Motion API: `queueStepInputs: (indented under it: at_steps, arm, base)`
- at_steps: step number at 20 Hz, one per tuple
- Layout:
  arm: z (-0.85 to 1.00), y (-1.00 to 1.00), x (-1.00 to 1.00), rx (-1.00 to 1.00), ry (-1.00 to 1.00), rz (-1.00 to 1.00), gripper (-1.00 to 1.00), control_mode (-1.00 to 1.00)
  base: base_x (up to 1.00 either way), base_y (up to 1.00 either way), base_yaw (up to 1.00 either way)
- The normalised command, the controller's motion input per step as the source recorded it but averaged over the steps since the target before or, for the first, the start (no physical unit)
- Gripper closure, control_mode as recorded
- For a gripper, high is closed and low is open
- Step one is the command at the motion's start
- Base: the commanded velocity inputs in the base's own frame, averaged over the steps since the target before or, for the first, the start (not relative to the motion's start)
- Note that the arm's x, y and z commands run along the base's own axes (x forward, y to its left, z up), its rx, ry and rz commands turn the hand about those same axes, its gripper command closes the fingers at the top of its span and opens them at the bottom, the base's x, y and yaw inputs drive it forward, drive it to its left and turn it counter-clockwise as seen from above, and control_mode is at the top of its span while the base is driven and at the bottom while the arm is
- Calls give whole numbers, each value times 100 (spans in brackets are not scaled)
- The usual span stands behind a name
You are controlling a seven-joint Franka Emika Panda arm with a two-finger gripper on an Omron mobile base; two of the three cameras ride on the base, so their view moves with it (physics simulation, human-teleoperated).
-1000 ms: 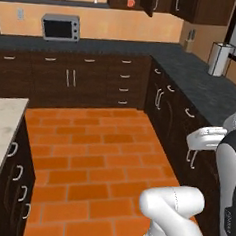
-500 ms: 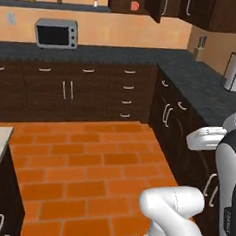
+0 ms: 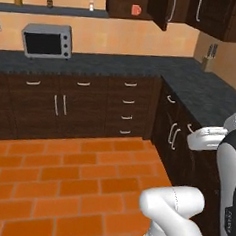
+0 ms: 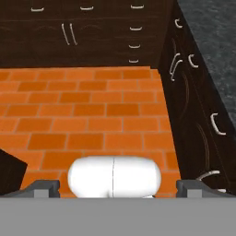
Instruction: Gather all objects into one cabinet and sort the glasses and bowls to opposite sides.
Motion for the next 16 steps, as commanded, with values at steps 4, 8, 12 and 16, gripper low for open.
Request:
queueStepInputs:
  at_steps: [4,8,12,16]
  arm:
    - [0,0,0,0,0,0,-100,100]
    - [0,0,0,0,0,0,-100,100]
    - [0,0,0,0,0,0,-100,100]
    - [0,0,0,0,0,0,-100,100]
  base:
    - [100,-16,0]
    - [100,-18,0]
    - [98,-14,0]
    - [97,-14,0]
